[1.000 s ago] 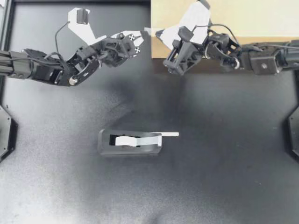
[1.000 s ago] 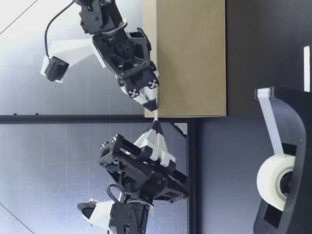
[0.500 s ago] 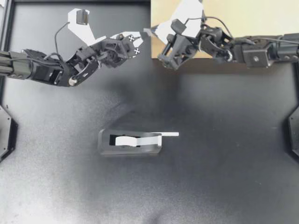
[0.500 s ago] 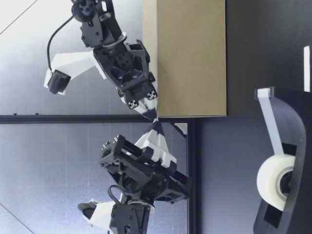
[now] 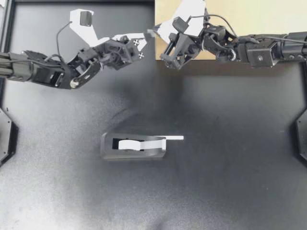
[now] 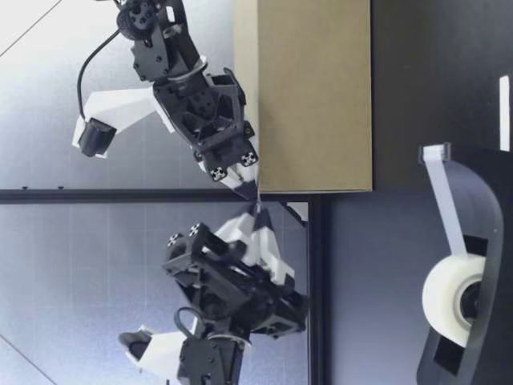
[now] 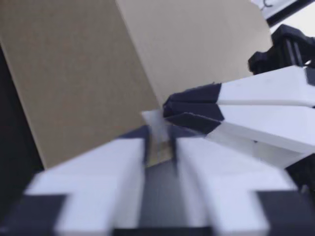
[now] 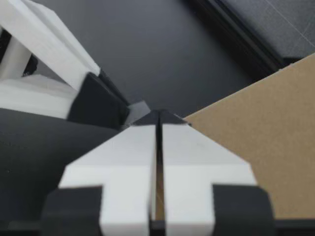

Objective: Cut a small piece of tape from the tape dispenser then place it on the cardboard box's edge.

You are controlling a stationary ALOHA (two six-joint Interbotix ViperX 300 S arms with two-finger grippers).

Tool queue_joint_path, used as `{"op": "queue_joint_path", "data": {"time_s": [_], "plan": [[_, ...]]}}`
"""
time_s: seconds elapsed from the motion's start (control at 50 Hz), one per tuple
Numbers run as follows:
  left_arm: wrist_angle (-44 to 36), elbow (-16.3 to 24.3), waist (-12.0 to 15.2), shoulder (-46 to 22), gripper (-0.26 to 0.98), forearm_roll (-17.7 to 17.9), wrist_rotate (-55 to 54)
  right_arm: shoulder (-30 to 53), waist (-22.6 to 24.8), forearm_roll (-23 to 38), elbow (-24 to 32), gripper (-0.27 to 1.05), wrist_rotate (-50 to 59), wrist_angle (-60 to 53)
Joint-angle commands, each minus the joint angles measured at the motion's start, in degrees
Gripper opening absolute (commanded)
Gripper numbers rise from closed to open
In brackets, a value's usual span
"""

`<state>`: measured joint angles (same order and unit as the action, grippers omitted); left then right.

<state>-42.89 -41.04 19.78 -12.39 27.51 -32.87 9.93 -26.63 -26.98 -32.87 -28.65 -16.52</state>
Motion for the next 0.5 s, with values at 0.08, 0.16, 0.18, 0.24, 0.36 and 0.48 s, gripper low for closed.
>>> {"op": "queue_joint_path", "data": {"time_s": [0.08, 0.16, 0.18, 0.24, 0.36, 0.48], "plan": [[-0.3, -0.4, 0.3, 2.5, 0.44, -0.2, 0.7, -2.0, -1.0, 0.0, 1.0, -0.1, 0.0, -0.3], [-0.3, -1.2, 0.3, 3.3, 0.42, -0.7, 1.9, -3.3, -0.8, 0.0, 0.9, -0.1, 0.0, 0.0], [-0.3, -1.4, 0.2, 3.6, 0.41, -1.1, 2.5, -3.8, -0.7, 0.0, 0.8, -0.1, 0.0, 0.1], [-0.4, -2.5, -0.4, 5.2, 0.39, -2.4, 4.9, -5.4, -0.2, 0.0, 0.6, -0.1, 0.0, 0.4], [-0.3, -4.6, -2.2, 9.0, 0.36, -3.9, 11.0, -10.3, 2.4, 0.0, -0.4, -0.1, 0.0, 1.9], [-0.4, -6.6, -5.0, 13.5, 0.34, -4.9, 18.5, -14.9, 6.0, 0.0, -2.2, -0.1, 0.2, 3.2]]}}
